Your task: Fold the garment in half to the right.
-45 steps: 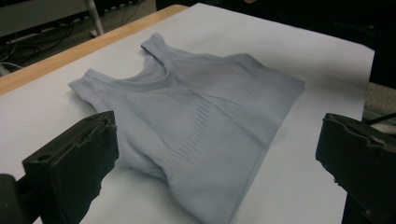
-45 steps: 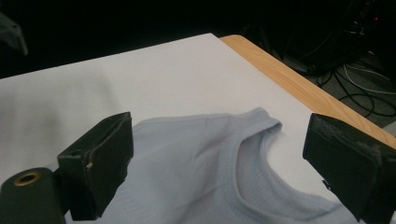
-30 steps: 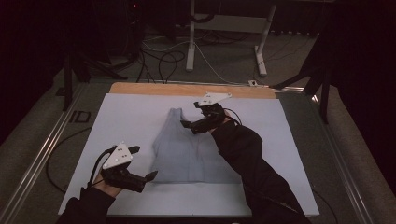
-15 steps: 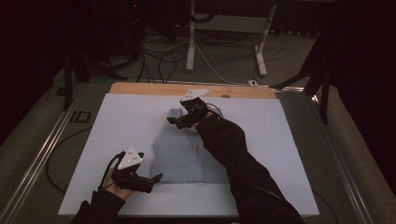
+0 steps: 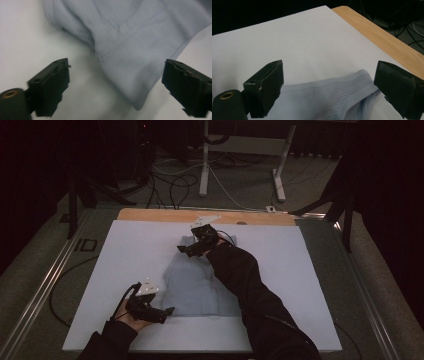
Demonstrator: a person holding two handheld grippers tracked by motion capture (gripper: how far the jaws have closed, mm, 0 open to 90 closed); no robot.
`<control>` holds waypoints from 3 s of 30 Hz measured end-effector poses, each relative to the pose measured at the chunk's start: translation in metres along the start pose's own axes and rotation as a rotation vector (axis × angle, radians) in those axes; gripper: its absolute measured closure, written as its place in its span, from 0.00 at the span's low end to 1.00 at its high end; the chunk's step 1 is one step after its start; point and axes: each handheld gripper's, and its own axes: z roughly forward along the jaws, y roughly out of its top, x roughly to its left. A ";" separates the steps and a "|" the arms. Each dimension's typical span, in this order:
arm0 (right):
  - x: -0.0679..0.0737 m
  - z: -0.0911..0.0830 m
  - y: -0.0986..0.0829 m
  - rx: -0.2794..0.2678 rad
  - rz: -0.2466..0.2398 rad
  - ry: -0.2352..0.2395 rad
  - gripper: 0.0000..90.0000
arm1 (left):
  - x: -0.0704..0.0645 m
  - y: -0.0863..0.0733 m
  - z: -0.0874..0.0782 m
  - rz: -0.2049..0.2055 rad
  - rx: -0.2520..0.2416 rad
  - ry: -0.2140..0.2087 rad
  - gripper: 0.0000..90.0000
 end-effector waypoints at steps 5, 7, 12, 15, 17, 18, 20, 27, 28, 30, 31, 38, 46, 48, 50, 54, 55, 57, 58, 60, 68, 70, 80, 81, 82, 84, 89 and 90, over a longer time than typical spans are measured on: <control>-0.004 0.006 -0.002 0.012 0.007 -0.007 0.10 | -0.001 -0.001 0.004 0.002 0.028 -0.021 0.26; -0.005 0.008 -0.003 0.020 0.009 -0.007 0.10 | -0.002 -0.001 0.006 0.012 0.042 -0.038 0.33; -0.006 0.014 -0.005 0.033 0.008 -0.005 0.10 | -0.009 0.001 0.010 0.015 0.049 -0.043 0.47; -0.007 0.016 -0.004 0.034 0.009 -0.005 0.10 | -0.010 0.001 0.009 0.012 0.047 -0.054 0.57; -0.008 0.018 -0.004 0.035 0.016 -0.001 0.10 | -0.011 0.001 0.009 0.015 0.047 -0.063 0.63; -0.008 0.019 -0.003 0.036 0.015 -0.002 0.10 | -0.012 0.001 0.010 0.029 0.051 -0.082 0.68; -0.008 0.021 -0.002 0.035 0.019 -0.001 0.10 | -0.014 0.001 0.010 0.042 0.055 -0.100 0.75; -0.011 0.029 -0.001 0.055 0.025 0.001 0.11 | -0.019 0.005 0.011 0.075 0.058 -0.110 0.95; -0.013 0.032 -0.001 0.059 0.025 0.002 0.11 | -0.020 0.007 0.009 0.079 0.042 -0.112 0.96; -0.015 0.035 -0.001 0.062 0.033 -0.003 0.11 | -0.021 0.009 0.006 0.072 0.025 -0.112 0.96; -0.015 0.035 -0.001 0.062 0.033 -0.003 0.11 | -0.021 0.009 0.006 0.072 0.025 -0.112 0.96; -0.025 0.049 0.000 0.080 0.091 -0.048 0.13 | -0.022 0.012 0.002 0.067 -0.009 -0.144 0.96; -0.034 0.065 0.000 0.130 0.165 -0.115 0.13 | -0.021 0.013 0.000 0.066 -0.026 -0.142 0.96; -0.036 0.072 0.000 0.146 0.200 -0.112 0.14 | -0.022 0.013 -0.001 0.067 -0.028 -0.142 0.96; -0.034 0.078 -0.001 0.188 0.190 -0.135 0.17 | -0.022 0.013 -0.001 0.069 -0.025 -0.143 0.96; -0.031 0.086 0.000 0.231 0.183 -0.175 0.27 | -0.023 0.013 -0.001 0.072 -0.024 -0.144 0.96; -0.030 0.088 0.001 0.243 0.178 -0.186 0.29 | -0.023 0.013 -0.001 0.073 -0.025 -0.146 0.96; -0.029 0.092 0.001 0.263 0.166 -0.207 0.33 | -0.023 0.013 -0.001 0.071 -0.026 -0.149 0.96; -0.029 0.094 0.000 0.270 0.161 -0.215 0.36 | -0.023 0.013 -0.001 0.071 -0.027 -0.150 0.96; -0.028 0.098 0.000 0.297 0.137 -0.229 0.40 | -0.023 0.012 -0.001 0.073 -0.026 -0.149 0.96; -0.025 0.110 -0.003 0.366 0.107 -0.280 0.55 | -0.023 0.012 0.000 0.073 -0.025 -0.156 0.96; -0.025 0.111 -0.004 0.370 0.101 -0.282 0.57 | -0.024 0.012 0.000 0.073 -0.022 -0.155 0.96; -0.023 0.111 -0.001 0.397 0.097 -0.286 0.77 | -0.024 0.012 0.001 0.070 -0.020 -0.156 0.96; -0.021 0.111 -0.001 0.406 0.073 -0.293 0.83 | -0.024 0.011 0.001 0.067 -0.021 -0.156 0.96; -0.020 0.111 0.000 0.412 0.068 -0.296 0.84 | -0.024 0.011 0.001 0.069 -0.021 -0.156 0.96; -0.018 0.112 0.001 0.423 0.050 -0.308 0.86 | -0.023 0.011 0.001 0.063 -0.019 -0.160 0.96; -0.018 0.111 0.001 0.420 0.038 -0.309 0.90 | -0.022 0.011 0.001 0.064 -0.018 -0.161 0.96; -0.019 0.110 0.002 0.416 0.047 -0.308 0.91 | -0.022 0.011 0.001 0.059 -0.021 -0.162 0.96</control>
